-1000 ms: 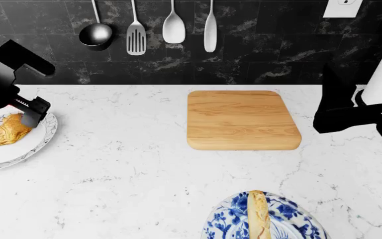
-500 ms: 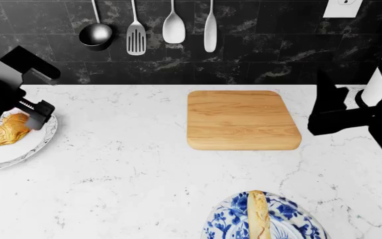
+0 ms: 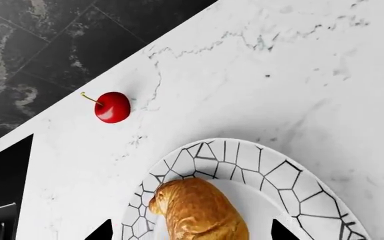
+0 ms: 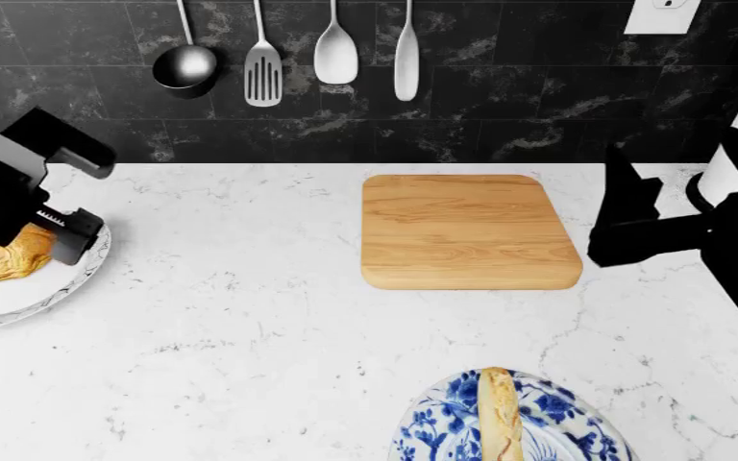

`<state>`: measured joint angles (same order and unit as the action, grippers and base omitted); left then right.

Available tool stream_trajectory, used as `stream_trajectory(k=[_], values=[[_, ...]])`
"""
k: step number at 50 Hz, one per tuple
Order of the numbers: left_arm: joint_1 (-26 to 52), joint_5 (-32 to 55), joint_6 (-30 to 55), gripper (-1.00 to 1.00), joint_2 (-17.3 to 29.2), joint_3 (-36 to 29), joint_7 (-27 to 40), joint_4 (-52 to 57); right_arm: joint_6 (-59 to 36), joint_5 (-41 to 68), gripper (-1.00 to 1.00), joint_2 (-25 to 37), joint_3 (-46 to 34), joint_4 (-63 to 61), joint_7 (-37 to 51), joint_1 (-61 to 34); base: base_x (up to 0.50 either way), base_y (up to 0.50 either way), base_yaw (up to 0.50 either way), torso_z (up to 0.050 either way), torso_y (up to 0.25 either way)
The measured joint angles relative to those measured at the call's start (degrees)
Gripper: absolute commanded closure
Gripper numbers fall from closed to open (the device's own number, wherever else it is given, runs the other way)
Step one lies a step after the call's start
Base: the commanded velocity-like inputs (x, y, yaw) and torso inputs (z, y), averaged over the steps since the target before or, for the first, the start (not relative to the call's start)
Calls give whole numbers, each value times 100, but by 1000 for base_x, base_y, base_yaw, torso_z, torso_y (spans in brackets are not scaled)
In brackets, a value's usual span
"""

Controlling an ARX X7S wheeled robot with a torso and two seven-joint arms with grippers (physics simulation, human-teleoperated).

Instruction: From the different types of pastries on the counter, select a croissant and place it on the cutting board. Then retrieve a jar of jam from the cabinet and place it alongside the croissant on the cutting board.

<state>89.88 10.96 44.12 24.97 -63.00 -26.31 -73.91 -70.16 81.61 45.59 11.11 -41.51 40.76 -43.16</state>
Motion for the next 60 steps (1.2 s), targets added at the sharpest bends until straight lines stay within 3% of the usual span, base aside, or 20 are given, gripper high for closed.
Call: stream_trajectory(k=[60], values=[[-214, -1010, 213, -100, 60, 1725, 598, -95, 344, -624, -100, -14, -292, -1, -365, 386, 0, 0, 0, 0, -14]])
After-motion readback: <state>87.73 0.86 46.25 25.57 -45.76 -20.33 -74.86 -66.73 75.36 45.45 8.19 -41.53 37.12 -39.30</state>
